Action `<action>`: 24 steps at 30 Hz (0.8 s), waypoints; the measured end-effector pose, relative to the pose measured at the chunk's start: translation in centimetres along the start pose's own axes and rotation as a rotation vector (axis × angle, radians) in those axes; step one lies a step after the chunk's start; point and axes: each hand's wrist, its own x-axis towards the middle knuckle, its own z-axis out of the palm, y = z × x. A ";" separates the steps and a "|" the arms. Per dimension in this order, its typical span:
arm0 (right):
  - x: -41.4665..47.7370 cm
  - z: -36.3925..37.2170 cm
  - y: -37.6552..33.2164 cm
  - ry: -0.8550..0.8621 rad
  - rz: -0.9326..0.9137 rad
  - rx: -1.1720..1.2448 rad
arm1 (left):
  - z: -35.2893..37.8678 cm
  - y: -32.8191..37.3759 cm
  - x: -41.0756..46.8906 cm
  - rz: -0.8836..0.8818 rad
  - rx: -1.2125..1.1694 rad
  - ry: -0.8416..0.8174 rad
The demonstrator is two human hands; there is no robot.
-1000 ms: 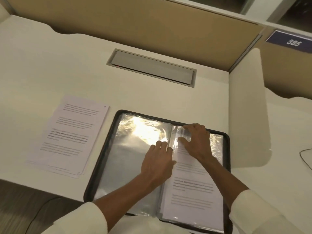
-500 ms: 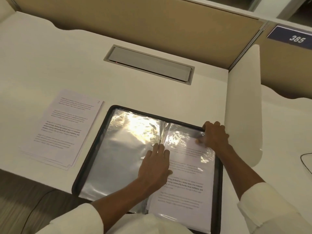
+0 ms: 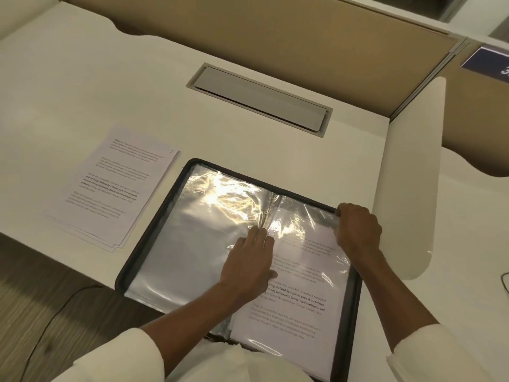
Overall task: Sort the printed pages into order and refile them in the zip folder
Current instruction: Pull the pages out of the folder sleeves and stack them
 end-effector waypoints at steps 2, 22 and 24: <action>0.1 -0.9 0.2 0.003 0.003 0.002 | -0.2 0.1 0.0 -0.009 -0.009 -0.014; 0.7 -8.4 -1.8 -0.273 -0.046 0.352 | -4.8 3.8 -0.4 -0.092 -0.315 0.073; 0.3 -9.5 -2.6 -0.348 -0.005 0.595 | -6.2 4.8 -0.6 -0.144 -0.337 0.084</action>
